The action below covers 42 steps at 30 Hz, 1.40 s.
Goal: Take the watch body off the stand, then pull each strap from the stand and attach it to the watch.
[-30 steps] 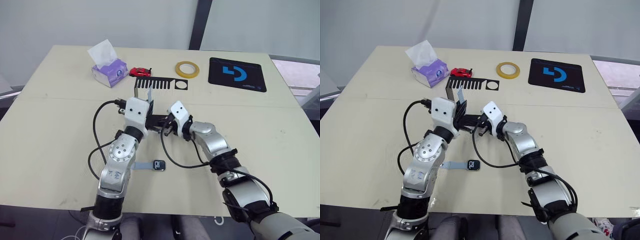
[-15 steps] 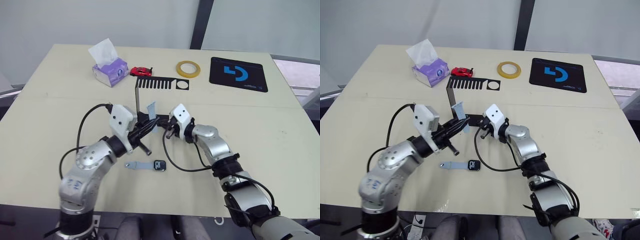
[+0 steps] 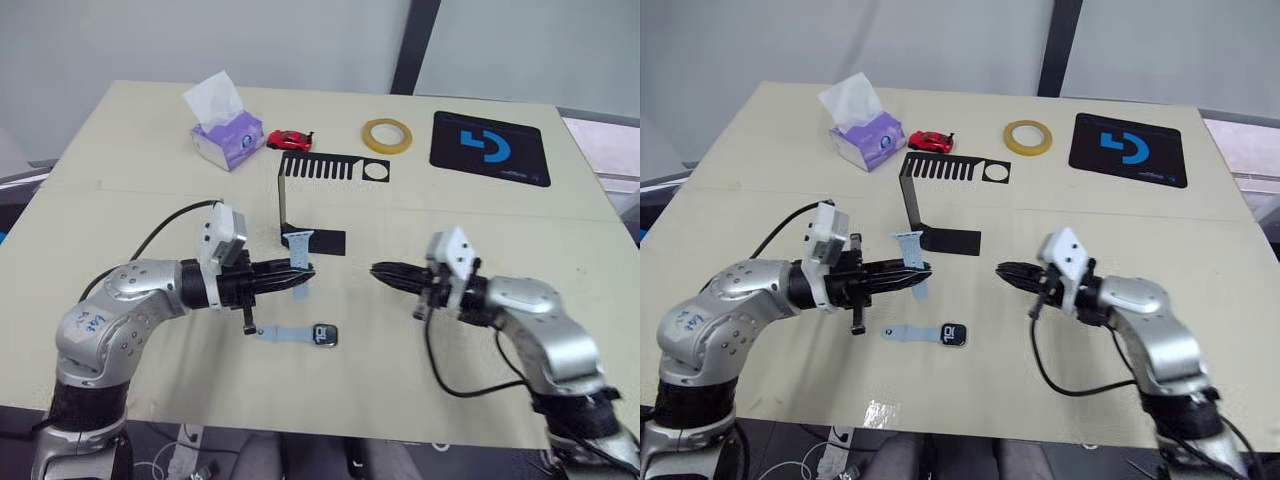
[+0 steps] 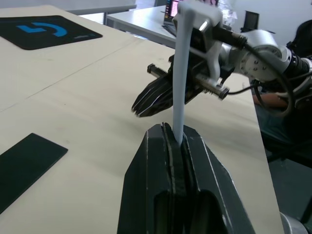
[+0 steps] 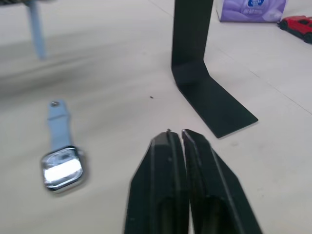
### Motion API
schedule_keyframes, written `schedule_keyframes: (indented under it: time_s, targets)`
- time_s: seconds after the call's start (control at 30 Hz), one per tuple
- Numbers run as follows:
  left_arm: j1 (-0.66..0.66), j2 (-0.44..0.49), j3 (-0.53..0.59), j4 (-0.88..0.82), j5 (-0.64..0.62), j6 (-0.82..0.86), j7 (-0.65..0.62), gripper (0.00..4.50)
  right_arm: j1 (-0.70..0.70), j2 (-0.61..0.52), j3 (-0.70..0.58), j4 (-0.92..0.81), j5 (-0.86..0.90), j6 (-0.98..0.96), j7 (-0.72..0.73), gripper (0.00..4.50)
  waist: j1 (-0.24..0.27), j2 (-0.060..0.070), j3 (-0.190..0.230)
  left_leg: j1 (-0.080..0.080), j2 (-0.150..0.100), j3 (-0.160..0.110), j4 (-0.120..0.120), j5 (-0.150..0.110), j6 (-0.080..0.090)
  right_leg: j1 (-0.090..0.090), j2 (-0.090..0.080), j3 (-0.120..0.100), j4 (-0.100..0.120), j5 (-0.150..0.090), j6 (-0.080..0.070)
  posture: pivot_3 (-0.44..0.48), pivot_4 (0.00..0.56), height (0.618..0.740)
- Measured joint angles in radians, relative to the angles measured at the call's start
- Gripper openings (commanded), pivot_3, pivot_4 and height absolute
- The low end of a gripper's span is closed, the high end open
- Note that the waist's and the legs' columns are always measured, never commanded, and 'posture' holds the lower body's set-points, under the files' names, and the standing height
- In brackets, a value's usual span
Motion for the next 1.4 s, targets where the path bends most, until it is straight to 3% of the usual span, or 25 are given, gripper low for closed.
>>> schedule_keyframes:
  time_s: [0.2,0.37,0.6,1.0,1.1,1.4]
  targets:
    - [-0.080,-0.011,-0.081,0.093,0.002,-0.075,-0.125,0.00,0.052,-0.017,-0.182,-0.158,0.426,0.237,-0.101,4.43,0.004,0.000,0.000,0.000,0.000,0.000,0.002,0.001,0.001,0.000,0.000,0.000,0.001,0.000,-0.001,0.000,0.150,0.738]
    - [-0.136,-0.052,-0.125,0.124,0.002,-0.090,-0.144,0.00,0.032,0.024,-0.201,-0.192,0.671,0.296,-0.287,4.48,0.001,0.000,0.000,0.001,-0.001,0.000,0.002,0.002,0.002,0.001,0.000,0.001,0.003,0.000,-0.001,0.000,0.150,0.738]
    - [-0.186,-0.128,-0.172,0.126,-0.001,-0.082,-0.123,0.00,-0.031,0.105,-0.100,-0.205,0.738,0.285,-0.483,4.48,0.003,0.000,0.000,0.000,-0.001,0.000,0.004,0.002,0.003,0.000,0.000,0.001,0.004,0.000,0.000,0.000,0.150,0.738]
    - [-0.203,-0.143,-0.181,0.167,0.005,-0.077,-0.122,0.00,-0.086,0.120,-0.034,-0.201,0.744,0.261,-0.530,4.48,0.003,0.000,0.000,0.000,-0.001,0.000,0.005,0.002,0.003,0.000,0.000,0.001,0.005,0.000,0.000,0.000,0.150,0.738]
    - [-0.213,-0.143,-0.186,0.169,0.015,-0.085,-0.127,0.00,-0.105,0.111,-0.033,-0.201,0.746,0.259,-0.525,3.72,0.004,0.000,0.000,0.000,-0.001,0.000,0.005,0.002,0.003,0.000,0.000,0.001,0.005,0.000,0.000,0.000,0.150,0.738]
    - [-0.220,-0.135,-0.196,0.172,0.033,-0.093,-0.136,0.00,-0.119,0.067,-0.033,-0.199,0.765,0.263,-0.509,3.72,0.004,0.000,0.000,0.000,-0.001,0.000,0.005,0.002,0.003,0.000,0.000,0.001,0.005,0.000,0.000,0.000,0.150,0.738]
